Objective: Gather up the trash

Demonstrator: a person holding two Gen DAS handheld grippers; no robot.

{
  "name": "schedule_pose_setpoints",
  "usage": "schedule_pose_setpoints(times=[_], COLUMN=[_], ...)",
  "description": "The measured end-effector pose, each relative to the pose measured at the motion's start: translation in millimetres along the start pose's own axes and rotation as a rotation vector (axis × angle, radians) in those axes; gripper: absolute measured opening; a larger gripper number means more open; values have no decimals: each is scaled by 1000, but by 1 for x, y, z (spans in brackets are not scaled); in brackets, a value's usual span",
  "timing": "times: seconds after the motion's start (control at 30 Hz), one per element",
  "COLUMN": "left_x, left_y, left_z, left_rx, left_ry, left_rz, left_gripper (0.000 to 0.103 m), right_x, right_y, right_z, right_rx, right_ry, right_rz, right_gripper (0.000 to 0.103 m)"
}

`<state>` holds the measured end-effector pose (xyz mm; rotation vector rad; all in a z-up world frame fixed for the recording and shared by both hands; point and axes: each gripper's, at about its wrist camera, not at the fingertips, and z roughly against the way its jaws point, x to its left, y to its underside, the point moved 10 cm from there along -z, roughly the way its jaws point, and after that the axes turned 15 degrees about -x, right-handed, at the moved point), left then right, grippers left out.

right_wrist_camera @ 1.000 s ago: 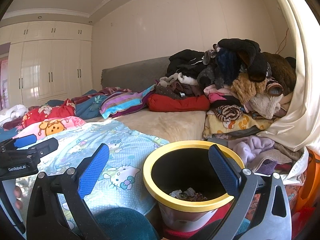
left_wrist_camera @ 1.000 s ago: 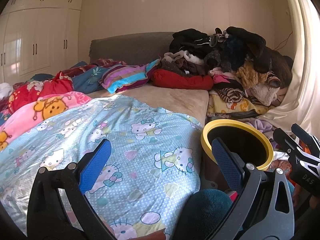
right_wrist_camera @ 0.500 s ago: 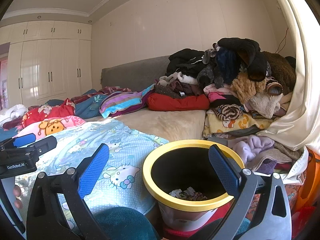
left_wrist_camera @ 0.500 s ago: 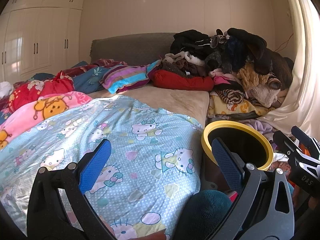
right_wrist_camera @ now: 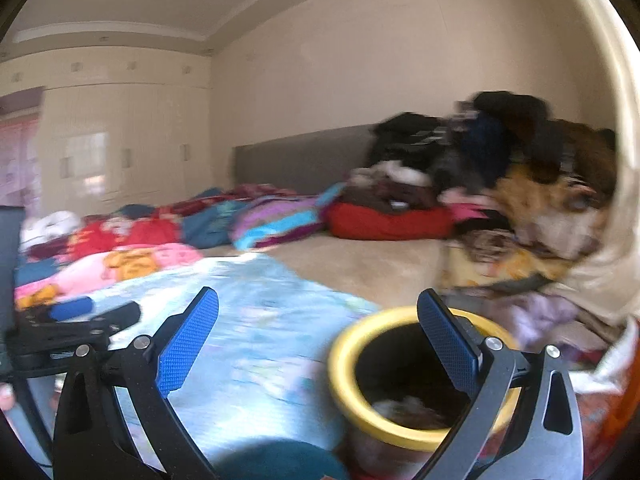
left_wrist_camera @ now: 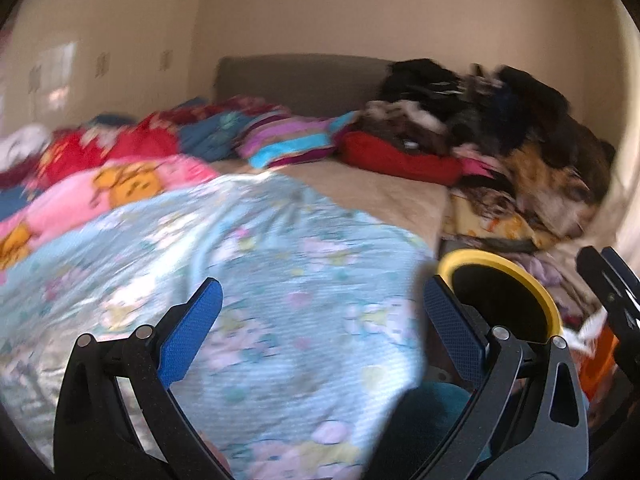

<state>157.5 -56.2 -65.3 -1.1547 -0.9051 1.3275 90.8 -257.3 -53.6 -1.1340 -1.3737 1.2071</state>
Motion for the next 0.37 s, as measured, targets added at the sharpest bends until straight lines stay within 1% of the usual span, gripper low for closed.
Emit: schedule_pose_setpoints(times=[0.07, 0.1, 0.13, 0.17, 0.2, 0.23, 0.27, 0.3, 0.33, 0.37], left_x=[49, 96, 126, 177, 211, 258, 296, 338, 376, 404], left_y=[-3, -4, -3, 1, 6, 15, 24, 37, 52, 66], left_z=[2, 6, 10, 20, 28, 42, 57, 74, 89, 101], left_rx=[12, 21, 28, 49, 71, 107, 136, 168, 209, 251], left_ry=[-99, -211, -281, -404, -488, -611, -708, -805, -886, -948], left_rz=[46, 58, 63, 66, 71, 79, 82, 86, 98, 119], left_gripper=[92, 92, 92, 92, 92, 92, 92, 92, 92, 92], right_x=[39, 72, 110, 145, 188, 232, 280, 311, 349, 388], right_y=[1, 5, 15, 26, 42, 63, 88, 106, 131, 158], right_z=[-16, -27, -36, -43, -49, -51, -50, -47, -41, -34], right_rx=[33, 71, 127, 183, 256, 337, 428, 479, 541, 601], right_ry=[-93, -166, -254, -329, -417, -504, -598, -648, -711, -770], right_rz=[-16, -27, -30, -24, -21, -16, 3, 27, 72, 128], right_gripper=[97, 97, 97, 97, 97, 97, 97, 97, 97, 97])
